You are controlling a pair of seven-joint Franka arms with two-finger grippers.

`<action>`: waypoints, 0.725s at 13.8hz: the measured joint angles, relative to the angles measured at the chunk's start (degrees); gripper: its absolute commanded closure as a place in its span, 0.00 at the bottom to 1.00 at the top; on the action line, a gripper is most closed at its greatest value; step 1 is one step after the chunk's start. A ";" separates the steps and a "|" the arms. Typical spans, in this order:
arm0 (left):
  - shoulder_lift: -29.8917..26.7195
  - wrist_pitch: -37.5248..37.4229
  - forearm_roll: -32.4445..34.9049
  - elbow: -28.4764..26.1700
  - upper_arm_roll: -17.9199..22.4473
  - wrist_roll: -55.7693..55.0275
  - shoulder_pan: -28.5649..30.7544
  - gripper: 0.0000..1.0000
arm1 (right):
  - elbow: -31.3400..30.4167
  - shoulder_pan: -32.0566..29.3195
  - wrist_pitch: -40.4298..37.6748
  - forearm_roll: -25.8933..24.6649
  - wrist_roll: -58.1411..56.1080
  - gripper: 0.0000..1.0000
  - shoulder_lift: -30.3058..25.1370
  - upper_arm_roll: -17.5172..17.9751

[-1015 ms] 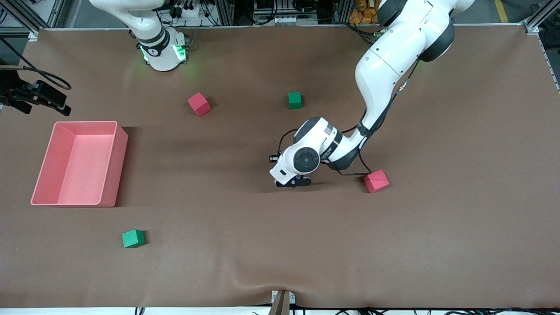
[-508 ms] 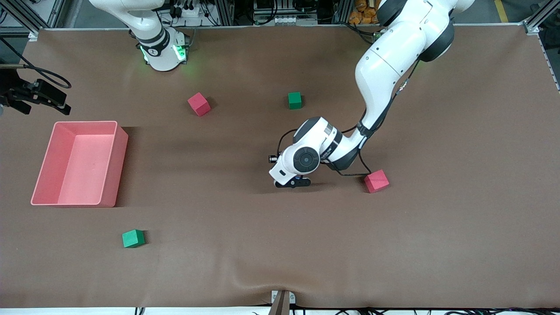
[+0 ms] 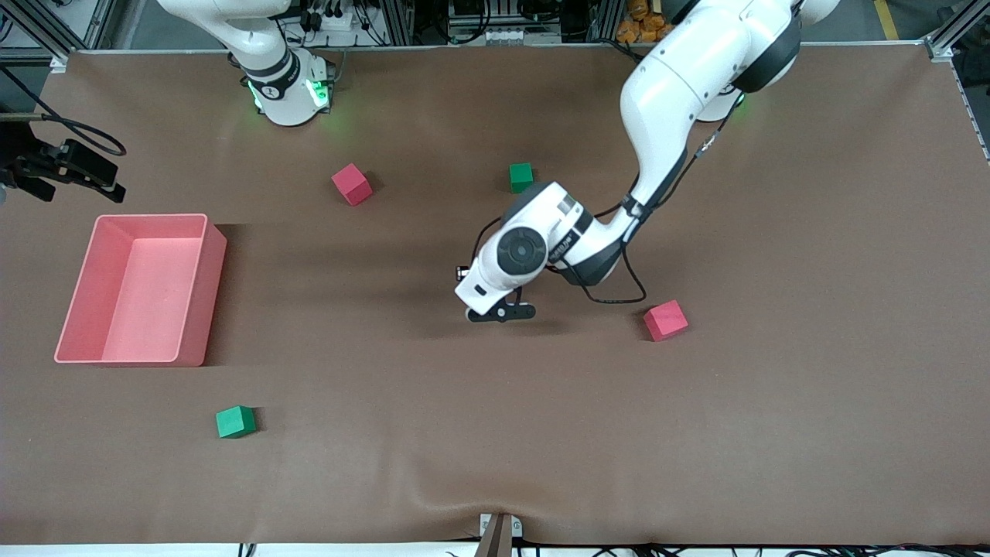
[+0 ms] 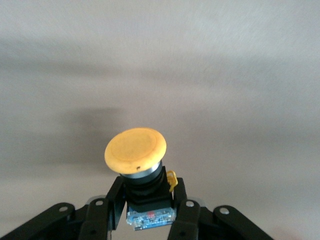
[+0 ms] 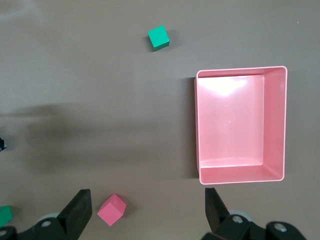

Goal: Place and upright button with both arms
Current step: 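Lift the button with the left gripper and turn it cap up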

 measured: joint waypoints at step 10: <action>0.34 5.73 42.43 -2.09 3.24 -40.05 -12.21 1.00 | 0.04 0.00 -0.08 -0.02 -0.18 0.00 0.00 0.04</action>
